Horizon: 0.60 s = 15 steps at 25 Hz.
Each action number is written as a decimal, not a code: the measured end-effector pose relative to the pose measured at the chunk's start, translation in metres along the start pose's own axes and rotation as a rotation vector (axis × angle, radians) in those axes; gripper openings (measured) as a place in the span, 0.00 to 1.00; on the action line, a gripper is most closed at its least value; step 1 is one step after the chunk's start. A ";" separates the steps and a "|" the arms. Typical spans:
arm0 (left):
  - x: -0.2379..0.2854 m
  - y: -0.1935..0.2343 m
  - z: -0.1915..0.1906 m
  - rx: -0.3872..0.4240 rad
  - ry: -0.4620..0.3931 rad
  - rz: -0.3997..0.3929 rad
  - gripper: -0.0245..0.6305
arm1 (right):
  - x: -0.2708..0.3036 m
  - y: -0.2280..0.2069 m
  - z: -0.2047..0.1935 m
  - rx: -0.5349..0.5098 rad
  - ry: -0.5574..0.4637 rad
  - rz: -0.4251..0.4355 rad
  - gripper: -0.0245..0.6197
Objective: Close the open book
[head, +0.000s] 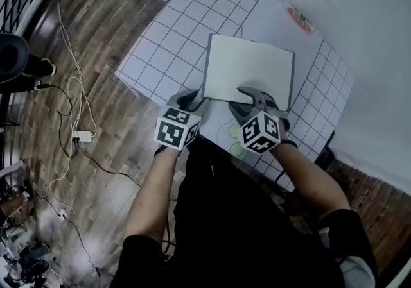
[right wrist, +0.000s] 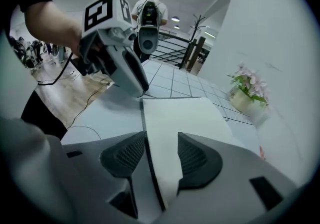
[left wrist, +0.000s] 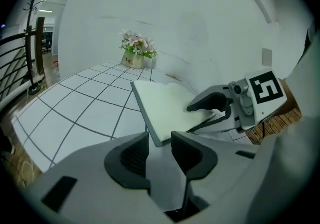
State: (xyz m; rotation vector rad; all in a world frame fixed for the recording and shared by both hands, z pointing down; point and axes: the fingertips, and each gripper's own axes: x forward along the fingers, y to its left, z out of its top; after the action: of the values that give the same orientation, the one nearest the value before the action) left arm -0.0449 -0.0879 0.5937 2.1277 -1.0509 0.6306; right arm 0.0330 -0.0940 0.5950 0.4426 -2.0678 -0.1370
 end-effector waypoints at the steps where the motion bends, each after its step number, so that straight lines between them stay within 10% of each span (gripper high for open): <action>1: -0.001 -0.001 -0.002 -0.013 -0.003 -0.006 0.22 | 0.004 0.004 -0.003 -0.028 0.022 0.019 0.36; 9: 0.000 0.000 -0.008 -0.016 0.012 -0.022 0.24 | 0.012 0.015 0.000 -0.183 0.134 0.211 0.22; 15: 0.002 -0.002 -0.013 0.010 0.058 -0.018 0.24 | 0.014 -0.002 -0.004 -0.213 0.150 0.150 0.07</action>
State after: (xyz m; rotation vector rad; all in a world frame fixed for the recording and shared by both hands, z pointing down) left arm -0.0438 -0.0789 0.6032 2.1127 -0.9983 0.6858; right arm 0.0311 -0.1005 0.6078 0.1614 -1.9062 -0.2252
